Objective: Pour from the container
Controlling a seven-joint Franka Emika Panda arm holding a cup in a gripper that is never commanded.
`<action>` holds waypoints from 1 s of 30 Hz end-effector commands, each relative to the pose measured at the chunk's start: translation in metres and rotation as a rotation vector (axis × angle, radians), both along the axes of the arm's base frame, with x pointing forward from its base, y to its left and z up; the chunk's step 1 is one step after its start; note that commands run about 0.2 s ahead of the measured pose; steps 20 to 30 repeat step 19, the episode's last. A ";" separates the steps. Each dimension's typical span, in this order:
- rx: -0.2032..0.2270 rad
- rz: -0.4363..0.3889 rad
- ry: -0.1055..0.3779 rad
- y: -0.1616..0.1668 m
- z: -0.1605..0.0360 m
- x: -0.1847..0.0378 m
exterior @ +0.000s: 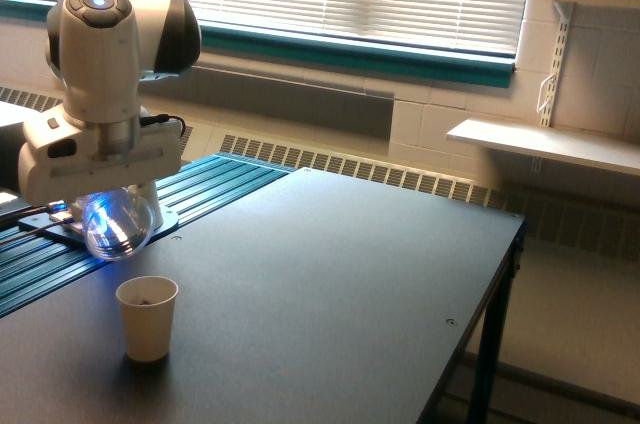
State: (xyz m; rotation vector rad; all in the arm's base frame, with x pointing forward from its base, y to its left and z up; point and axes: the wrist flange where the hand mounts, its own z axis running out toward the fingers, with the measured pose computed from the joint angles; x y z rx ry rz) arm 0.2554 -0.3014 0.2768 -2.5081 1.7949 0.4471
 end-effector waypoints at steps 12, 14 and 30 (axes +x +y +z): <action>-0.054 0.011 -0.017 -0.007 0.008 0.004; -0.069 0.008 -0.010 -0.007 0.009 0.003; -0.088 -0.006 -0.005 -0.007 0.011 0.001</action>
